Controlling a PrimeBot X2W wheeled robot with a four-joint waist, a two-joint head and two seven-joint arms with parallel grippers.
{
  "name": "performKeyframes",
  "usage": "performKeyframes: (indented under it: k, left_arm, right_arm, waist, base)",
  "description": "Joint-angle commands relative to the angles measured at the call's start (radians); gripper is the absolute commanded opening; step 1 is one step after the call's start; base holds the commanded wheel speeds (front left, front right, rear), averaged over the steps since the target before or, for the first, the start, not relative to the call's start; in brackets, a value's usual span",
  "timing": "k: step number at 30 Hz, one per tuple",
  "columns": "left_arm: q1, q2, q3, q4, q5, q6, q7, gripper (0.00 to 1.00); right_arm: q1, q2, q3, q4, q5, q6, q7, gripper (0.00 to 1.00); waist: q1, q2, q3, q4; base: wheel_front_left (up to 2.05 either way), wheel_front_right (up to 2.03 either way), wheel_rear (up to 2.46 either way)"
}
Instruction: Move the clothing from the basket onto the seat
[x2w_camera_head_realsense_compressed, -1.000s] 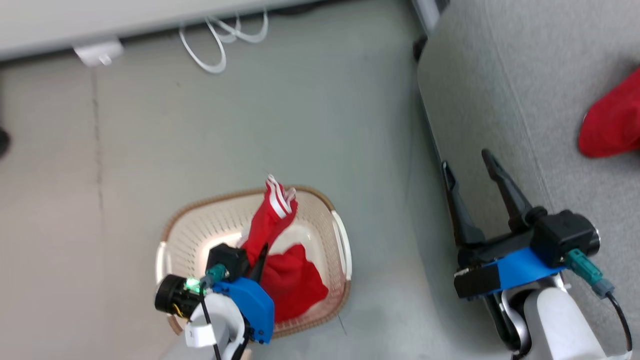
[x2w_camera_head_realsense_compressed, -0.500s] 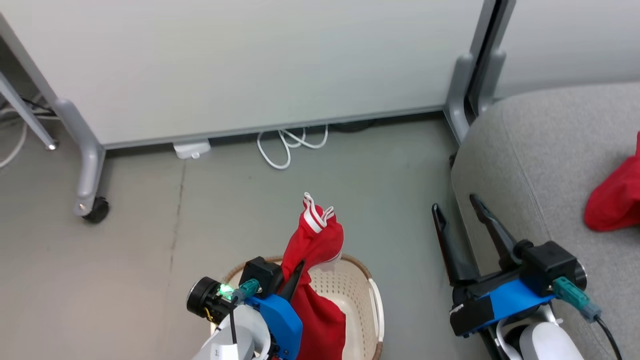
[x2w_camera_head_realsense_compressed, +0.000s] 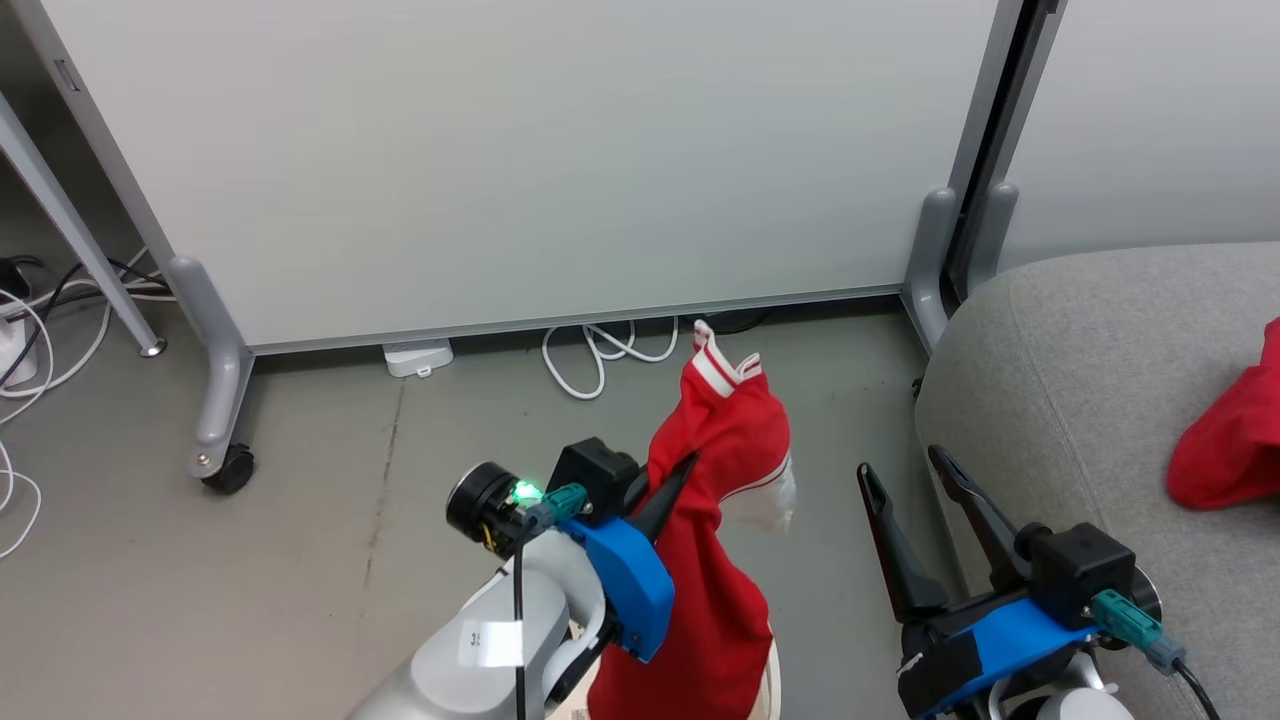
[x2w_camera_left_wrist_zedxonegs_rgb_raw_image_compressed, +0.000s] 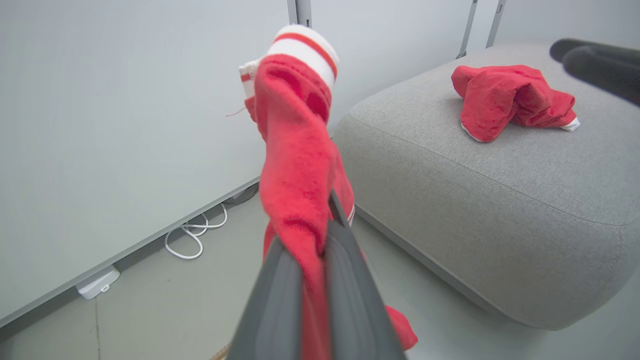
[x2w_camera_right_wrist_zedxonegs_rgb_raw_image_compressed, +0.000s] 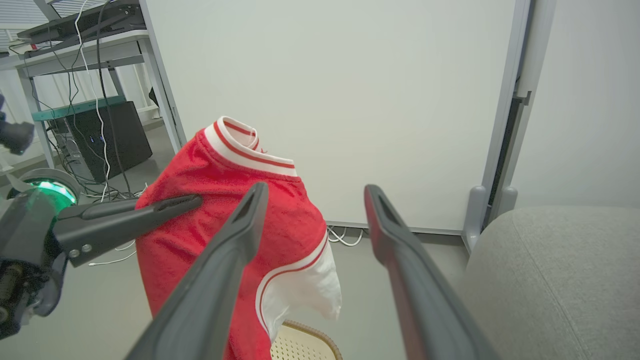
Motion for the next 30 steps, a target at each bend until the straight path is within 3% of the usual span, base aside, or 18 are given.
performKeyframes:
  k: [1, 15, 30]
  left_arm:
    - [-0.028, 0.000, -0.012, -0.013, -0.015, -0.002, 0.003, 0.00]
    - [-0.152, 0.000, -0.111, -0.091, -0.127, -0.002, 0.020, 0.00]
    - [-0.228, 0.000, -0.201, -0.099, -0.221, 0.029, 0.011, 0.00]
  right_arm:
    - [0.018, 0.000, 0.002, 0.003, 0.001, 0.000, 0.001, 1.00]
    - [0.020, 0.000, 0.030, 0.010, 0.000, 0.000, 0.019, 1.00]
    - [-0.007, 0.000, 0.064, 0.024, 0.003, 0.000, 0.030, 1.00]
  waist:
    - [0.0001, -0.0001, -0.004, 0.001]
    - [0.0001, -0.0001, -0.015, -0.003]
    - [0.0001, -0.0001, -0.012, -0.020]
  base:
    - [0.00, 0.00, 0.00]
    - [0.00, 0.00, 0.00]
    - [0.00, 0.00, 0.00]
